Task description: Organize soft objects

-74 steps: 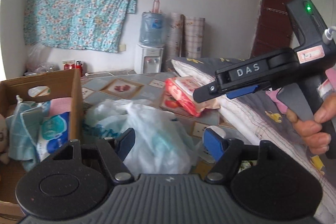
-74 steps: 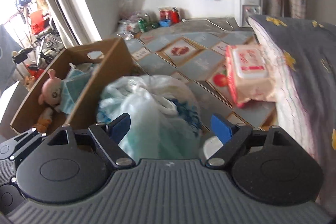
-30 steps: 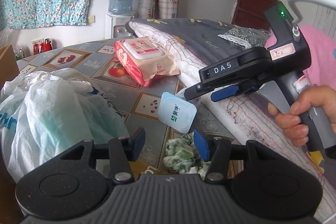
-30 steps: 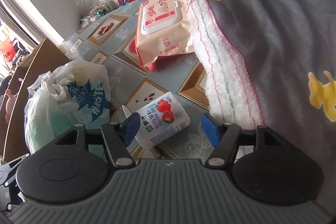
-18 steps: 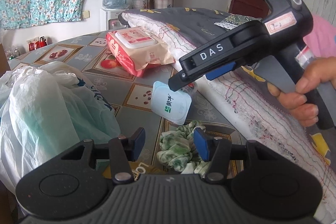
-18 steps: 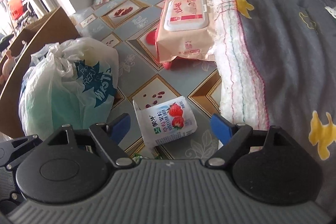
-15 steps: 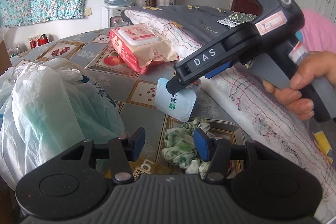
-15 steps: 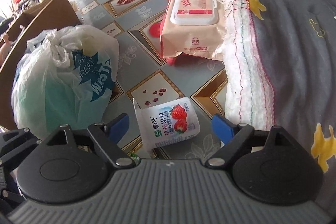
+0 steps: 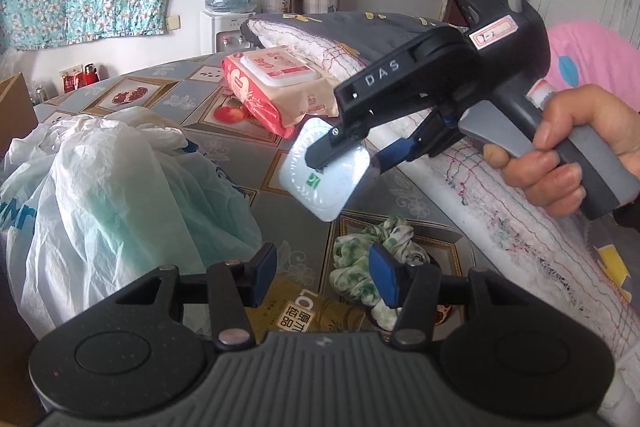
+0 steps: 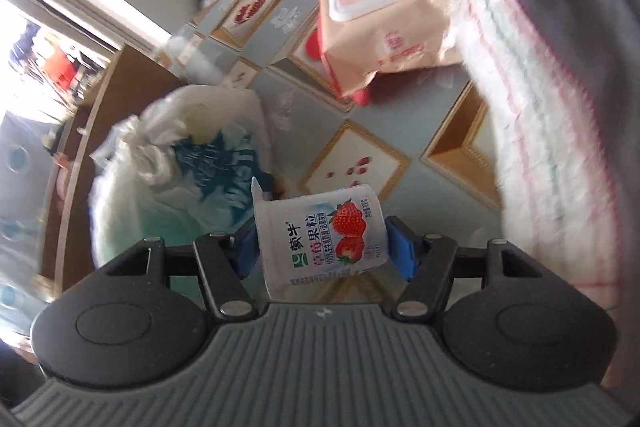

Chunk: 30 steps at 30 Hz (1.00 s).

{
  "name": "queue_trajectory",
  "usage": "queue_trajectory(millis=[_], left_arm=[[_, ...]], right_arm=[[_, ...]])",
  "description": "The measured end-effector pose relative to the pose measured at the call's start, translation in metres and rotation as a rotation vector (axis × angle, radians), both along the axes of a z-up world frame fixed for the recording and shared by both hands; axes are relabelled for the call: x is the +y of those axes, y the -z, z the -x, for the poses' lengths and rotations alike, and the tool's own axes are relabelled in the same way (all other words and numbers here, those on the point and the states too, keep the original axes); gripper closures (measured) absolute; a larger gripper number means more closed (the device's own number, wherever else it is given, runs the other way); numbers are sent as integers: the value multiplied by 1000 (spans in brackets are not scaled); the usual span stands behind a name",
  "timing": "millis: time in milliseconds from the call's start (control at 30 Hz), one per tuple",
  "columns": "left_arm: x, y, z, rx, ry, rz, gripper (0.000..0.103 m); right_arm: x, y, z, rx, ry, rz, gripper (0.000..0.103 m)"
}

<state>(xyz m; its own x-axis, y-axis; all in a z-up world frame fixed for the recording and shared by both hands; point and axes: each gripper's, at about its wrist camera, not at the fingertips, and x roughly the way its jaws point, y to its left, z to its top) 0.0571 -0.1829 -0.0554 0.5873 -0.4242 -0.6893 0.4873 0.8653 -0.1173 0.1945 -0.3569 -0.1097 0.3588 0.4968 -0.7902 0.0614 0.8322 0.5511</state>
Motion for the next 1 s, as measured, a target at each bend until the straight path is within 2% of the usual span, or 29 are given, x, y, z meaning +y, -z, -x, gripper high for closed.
queue_trajectory(millis=[67,100,133,200,367,533,633,700,767,1000], left_arm=[[2,-1,1,-5,-2,-1,51],[2,-2,1,-6,-4,-4,51],[2,-2,0,-5,-6,-6,51],[1,-2,-1,0,-12,-7,51],[-1,-2,-2,2,-14,-3,51],[-8,-2,-6,-6,-15,10,51],[-15,-2,-11,-12,-24,20,49],[-20,-1,-14,-17,-27,19,48],[-27,2,-17,-20,-19,8,48],[-48,12,-29,-45,-44,-70,48]], right_arm=[[2,12,0,58,9,-137,39],[6,18,0,91,7,-158,39],[10,24,-1,122,2,-148,37],[14,25,0,125,-1,-147,36],[17,8,3,77,-13,-17,22],[3,-2,12,45,34,21,22],[-8,-4,18,22,63,26,30],[-11,-4,18,7,73,7,39],[-13,-5,20,-5,75,-19,53],[-9,-9,21,-32,60,-34,65]])
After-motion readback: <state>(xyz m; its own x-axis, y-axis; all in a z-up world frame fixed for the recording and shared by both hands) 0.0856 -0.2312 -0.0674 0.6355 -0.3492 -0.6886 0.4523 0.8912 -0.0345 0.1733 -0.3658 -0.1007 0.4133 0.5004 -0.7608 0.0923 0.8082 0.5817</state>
